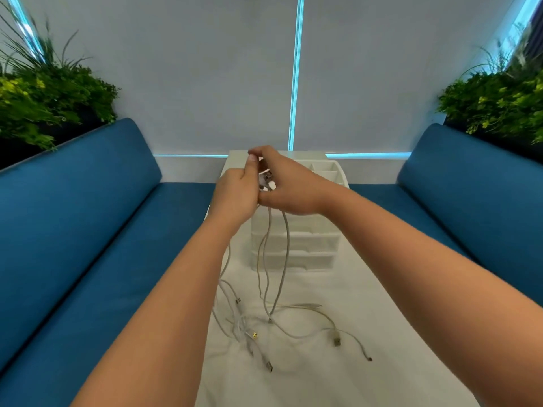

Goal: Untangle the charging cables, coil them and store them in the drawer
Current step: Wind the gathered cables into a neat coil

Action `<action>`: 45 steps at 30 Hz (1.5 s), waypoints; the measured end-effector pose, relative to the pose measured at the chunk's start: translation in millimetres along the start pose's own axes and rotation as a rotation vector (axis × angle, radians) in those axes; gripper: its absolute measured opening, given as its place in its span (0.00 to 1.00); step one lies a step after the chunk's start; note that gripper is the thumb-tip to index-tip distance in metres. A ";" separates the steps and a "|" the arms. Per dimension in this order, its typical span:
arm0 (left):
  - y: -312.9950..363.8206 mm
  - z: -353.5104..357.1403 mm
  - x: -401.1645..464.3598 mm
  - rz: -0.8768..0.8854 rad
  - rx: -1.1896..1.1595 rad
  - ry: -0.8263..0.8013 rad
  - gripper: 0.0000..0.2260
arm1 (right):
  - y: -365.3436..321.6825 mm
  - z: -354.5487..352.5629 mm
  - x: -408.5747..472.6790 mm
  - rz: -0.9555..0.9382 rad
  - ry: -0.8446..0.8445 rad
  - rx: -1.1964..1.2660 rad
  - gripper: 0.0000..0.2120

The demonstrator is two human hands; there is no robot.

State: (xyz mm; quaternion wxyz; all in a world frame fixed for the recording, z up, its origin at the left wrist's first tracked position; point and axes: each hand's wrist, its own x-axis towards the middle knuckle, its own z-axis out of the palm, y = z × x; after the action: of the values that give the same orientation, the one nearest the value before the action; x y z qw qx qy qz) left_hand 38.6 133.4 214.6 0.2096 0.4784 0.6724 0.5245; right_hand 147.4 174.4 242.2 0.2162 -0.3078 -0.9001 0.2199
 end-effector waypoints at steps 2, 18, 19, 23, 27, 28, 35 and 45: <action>-4.9 -0.7 1.5 0.003 0.014 -0.030 0.22 | -3.3 -0.9 1.7 0.019 -0.053 -0.054 0.33; -16.4 1.8 4.9 0.116 -0.100 -0.192 0.15 | 20.6 15.3 -10.0 0.055 0.090 -0.317 0.06; -17.5 0.7 6.1 0.101 -0.156 -0.211 0.11 | 20.9 13.2 -10.3 0.042 0.083 -0.264 0.08; -23.2 0.3 4.0 0.104 -0.162 -0.253 0.08 | 20.4 2.9 -10.5 0.024 -0.059 -0.247 0.11; -29.6 7.8 -4.5 0.169 -0.064 -0.321 0.08 | 11.9 -0.8 -7.1 0.097 -0.148 -0.523 0.15; -28.6 8.0 -5.6 0.175 -0.064 -0.312 0.08 | 10.9 1.0 -7.9 0.106 -0.159 -0.549 0.14; -30.3 1.5 -6.1 0.124 -0.145 -0.355 0.14 | 23.5 -4.3 -10.4 0.038 -0.302 -0.187 0.14; -55.2 -11.6 -13.1 0.090 -0.074 -0.458 0.11 | 30.8 -35.8 -6.5 0.108 -0.133 -0.198 0.14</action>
State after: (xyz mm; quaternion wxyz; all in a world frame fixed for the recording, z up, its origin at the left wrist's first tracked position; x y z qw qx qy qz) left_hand 12.1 116.7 165.9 0.3503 0.6065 0.5655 0.4354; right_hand 185.0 201.5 253.2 0.1122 -0.3603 -0.9120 0.1611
